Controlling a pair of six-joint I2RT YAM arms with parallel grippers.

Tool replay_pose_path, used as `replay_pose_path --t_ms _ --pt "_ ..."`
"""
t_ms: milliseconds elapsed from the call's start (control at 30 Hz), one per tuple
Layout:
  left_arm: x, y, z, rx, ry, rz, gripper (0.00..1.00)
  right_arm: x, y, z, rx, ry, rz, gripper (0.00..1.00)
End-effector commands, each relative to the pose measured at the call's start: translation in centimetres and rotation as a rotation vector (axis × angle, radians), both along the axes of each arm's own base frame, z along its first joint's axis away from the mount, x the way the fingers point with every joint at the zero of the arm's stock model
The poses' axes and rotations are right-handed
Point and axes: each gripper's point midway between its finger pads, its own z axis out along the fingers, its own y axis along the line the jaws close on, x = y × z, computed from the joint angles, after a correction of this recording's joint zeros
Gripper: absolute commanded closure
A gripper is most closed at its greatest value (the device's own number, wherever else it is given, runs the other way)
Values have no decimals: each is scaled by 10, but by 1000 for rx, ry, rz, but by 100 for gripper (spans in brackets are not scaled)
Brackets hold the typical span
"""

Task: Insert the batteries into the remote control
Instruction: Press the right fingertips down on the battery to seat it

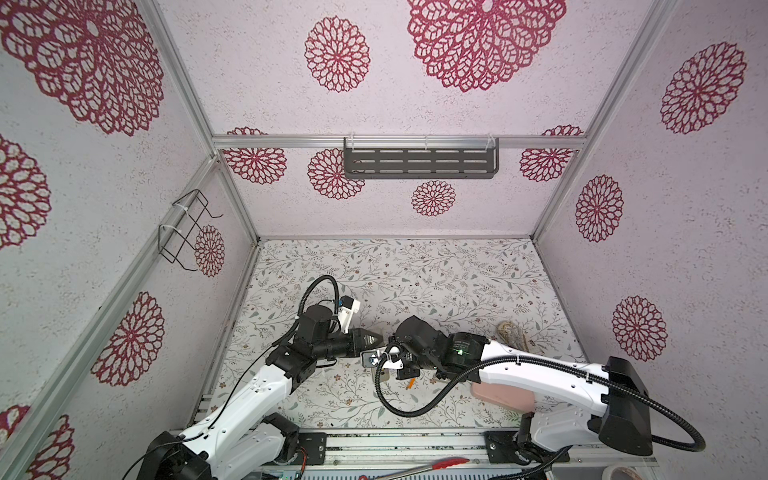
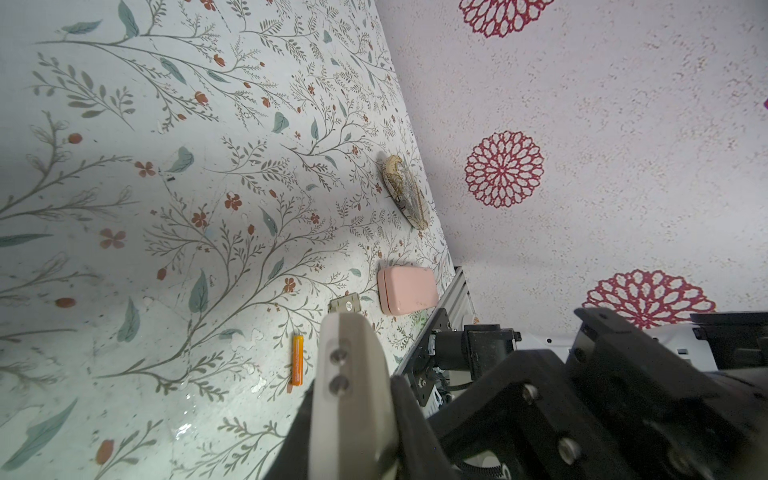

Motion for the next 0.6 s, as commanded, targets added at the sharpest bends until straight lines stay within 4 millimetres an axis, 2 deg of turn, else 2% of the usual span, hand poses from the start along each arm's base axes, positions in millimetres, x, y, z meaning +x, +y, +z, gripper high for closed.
replay_pose_path --t_ms 0,200,567 --pt "4 -11 43 -101 -128 -40 100 -12 -3 -16 -68 33 36 87" --pt "4 -10 43 -102 -126 -39 100 -2 -3 -19 -79 1 -4 89" --pt "4 -10 44 -104 -130 -34 100 3 -1 -25 -56 6 -62 95"
